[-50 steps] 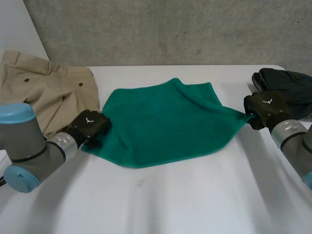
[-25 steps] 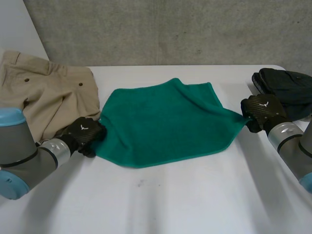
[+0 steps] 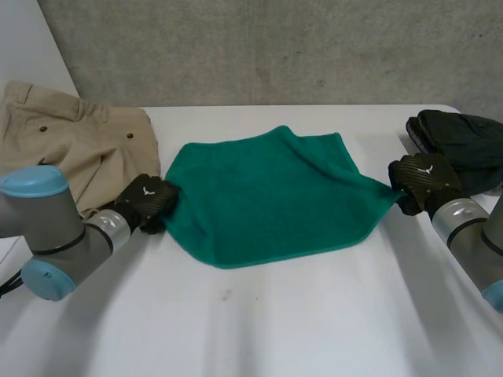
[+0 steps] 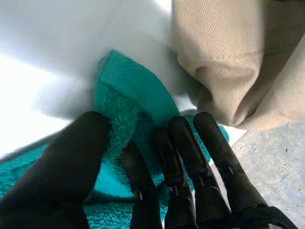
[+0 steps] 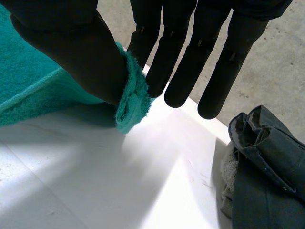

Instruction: Fold the laundry.

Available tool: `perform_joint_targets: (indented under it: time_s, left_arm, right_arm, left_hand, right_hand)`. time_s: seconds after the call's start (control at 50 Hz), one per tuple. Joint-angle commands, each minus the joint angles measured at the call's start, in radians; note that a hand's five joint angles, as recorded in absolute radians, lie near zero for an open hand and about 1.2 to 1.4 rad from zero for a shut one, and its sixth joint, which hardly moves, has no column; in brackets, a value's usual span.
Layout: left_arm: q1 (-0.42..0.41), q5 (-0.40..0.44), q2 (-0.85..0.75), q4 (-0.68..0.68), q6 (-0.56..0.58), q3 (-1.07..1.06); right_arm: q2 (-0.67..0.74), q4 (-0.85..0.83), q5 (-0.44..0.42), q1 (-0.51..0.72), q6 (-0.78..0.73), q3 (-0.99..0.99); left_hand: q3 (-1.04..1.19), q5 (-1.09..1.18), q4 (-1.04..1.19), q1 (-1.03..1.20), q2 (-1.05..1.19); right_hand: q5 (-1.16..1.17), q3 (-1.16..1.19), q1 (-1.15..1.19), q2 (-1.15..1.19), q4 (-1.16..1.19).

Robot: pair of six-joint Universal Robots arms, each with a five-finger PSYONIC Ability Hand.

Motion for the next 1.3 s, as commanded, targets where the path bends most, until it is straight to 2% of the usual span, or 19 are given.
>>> perform_joint_targets:
  time_s: [0.02, 0.16, 0.26, 0.28, 0.38, 0.42, 0.5, 0.54, 0.62, 0.72, 0.78, 0.9, 0.98, 1.06, 1.08, 1.12, 1.16, 1.2, 1.3]
  left_arm:
    - [-0.023, -0.026, -0.002, 0.001, -0.004, 0.039]
    - [-0.02, -0.065, 0.133, -0.013, -0.014, -0.01]
    - [0.017, -0.06, 0.39, -0.075, -0.06, -0.154]
    - [0.024, -0.057, 0.429, -0.098, -0.06, -0.175]
    - [0.098, -0.005, 0.653, -0.317, -0.06, -0.3]
    - [0.121, 0.015, 0.704, -0.402, -0.05, -0.329]
    - [0.173, 0.078, 0.785, -0.621, 0.003, -0.396]
    - [0.193, 0.112, 0.802, -0.733, 0.052, -0.436]
    - [0.198, 0.138, 0.788, -0.822, 0.153, -0.481]
    - [0.196, 0.129, 0.693, -0.757, 0.253, -0.455]
    - [0.166, 0.109, 0.574, -0.671, 0.269, -0.363]
    - [0.065, 0.009, 0.348, -0.517, 0.217, -0.043]
    - [0.012, -0.077, 0.25, -0.427, 0.125, 0.272]
    - [-0.008, -0.118, 0.19, -0.262, -0.019, 0.537]
    - [-0.009, -0.126, 0.175, -0.168, -0.083, 0.606]
    - [-0.011, -0.138, 0.165, -0.059, -0.147, 0.654]
    - [-0.011, -0.166, 0.167, 0.082, -0.238, 0.674]
    - [-0.009, -0.181, 0.173, 0.15, -0.296, 0.673]
    - [-0.002, -0.198, 0.184, 0.153, -0.386, 0.633]
  right_arm:
    - [-0.004, 0.0, 0.001, -0.002, 0.0, 0.0]
    - [-0.062, 0.017, 0.01, -0.008, -0.012, -0.009]
    - [-0.177, 0.124, 0.0, -0.028, -0.103, -0.021]
    - [-0.214, 0.202, -0.007, -0.034, -0.174, -0.026]
    - [-0.334, 0.506, -0.014, -0.102, -0.47, -0.018]
    - [-0.383, 0.677, -0.01, -0.141, -0.62, 0.0]
    - [-0.437, 0.862, -0.033, -0.21, -0.8, 0.052]
    - [-0.451, 0.879, -0.057, -0.223, -0.845, 0.069]
    - [-0.46, 0.876, -0.096, -0.226, -0.859, 0.104]
    - [-0.399, 0.835, -0.097, -0.249, -0.845, 0.101]
    - [-0.311, 0.737, -0.082, -0.196, -0.795, 0.052]
    - [-0.081, 0.594, 0.117, -0.035, -0.608, -0.211]
    - [0.008, 0.45, 0.199, 0.025, -0.477, -0.453]
    - [0.013, 0.203, 0.225, 0.041, -0.272, -0.613]
    - [0.01, 0.143, 0.225, 0.041, -0.234, -0.629]
    - [-0.003, -0.055, 0.233, 0.039, -0.125, -0.65]
    - [-0.01, -0.165, 0.236, 0.039, -0.082, -0.644]
    - [-0.009, -0.31, 0.242, 0.038, -0.054, -0.637]
    - [0.02, -0.331, 0.236, 0.038, -0.055, -0.633]
  left_hand:
    - [0.368, 0.378, 0.364, 0.354, 0.365]
    - [0.368, 0.378, 0.364, 0.354, 0.365]
    - [0.368, 0.378, 0.364, 0.354, 0.365]
    - [0.368, 0.378, 0.364, 0.354, 0.365]
    - [0.368, 0.378, 0.364, 0.354, 0.365]
    - [0.368, 0.378, 0.364, 0.354, 0.365]
    - [0.368, 0.378, 0.364, 0.354, 0.365]
    - [0.368, 0.378, 0.364, 0.354, 0.365]
    - [0.368, 0.378, 0.364, 0.354, 0.365]
    - [0.368, 0.378, 0.364, 0.354, 0.365]
    - [0.368, 0.378, 0.364, 0.354, 0.365]
    - [0.368, 0.378, 0.364, 0.354, 0.365]
    - [0.368, 0.378, 0.364, 0.354, 0.365]
    - [0.368, 0.378, 0.364, 0.354, 0.365]
    - [0.368, 0.378, 0.364, 0.354, 0.365]
    - [0.368, 0.378, 0.364, 0.354, 0.365]
    - [0.368, 0.378, 0.364, 0.354, 0.365]
    - [0.368, 0.378, 0.364, 0.354, 0.365]
    - [0.368, 0.378, 0.364, 0.354, 0.365]
  right_hand:
    - [0.233, 0.206, 0.261, 0.213, 0.196]
    - [0.233, 0.206, 0.261, 0.213, 0.196]
    - [0.233, 0.206, 0.261, 0.213, 0.196]
    - [0.233, 0.206, 0.261, 0.213, 0.196]
    - [0.233, 0.206, 0.261, 0.213, 0.196]
    - [0.233, 0.206, 0.261, 0.213, 0.196]
    - [0.233, 0.206, 0.261, 0.213, 0.196]
    - [0.233, 0.206, 0.261, 0.213, 0.196]
    - [0.233, 0.206, 0.261, 0.213, 0.196]
    - [0.233, 0.206, 0.261, 0.213, 0.196]
    - [0.233, 0.206, 0.261, 0.213, 0.196]
    - [0.233, 0.206, 0.261, 0.213, 0.196]
    - [0.233, 0.206, 0.261, 0.213, 0.196]
    - [0.233, 0.206, 0.261, 0.213, 0.196]
    - [0.233, 0.206, 0.261, 0.213, 0.196]
    - [0.233, 0.206, 0.261, 0.213, 0.196]
    - [0.233, 0.206, 0.261, 0.213, 0.196]
    - [0.233, 0.206, 0.261, 0.213, 0.196]
    - [0.233, 0.206, 0.261, 0.213, 0.196]
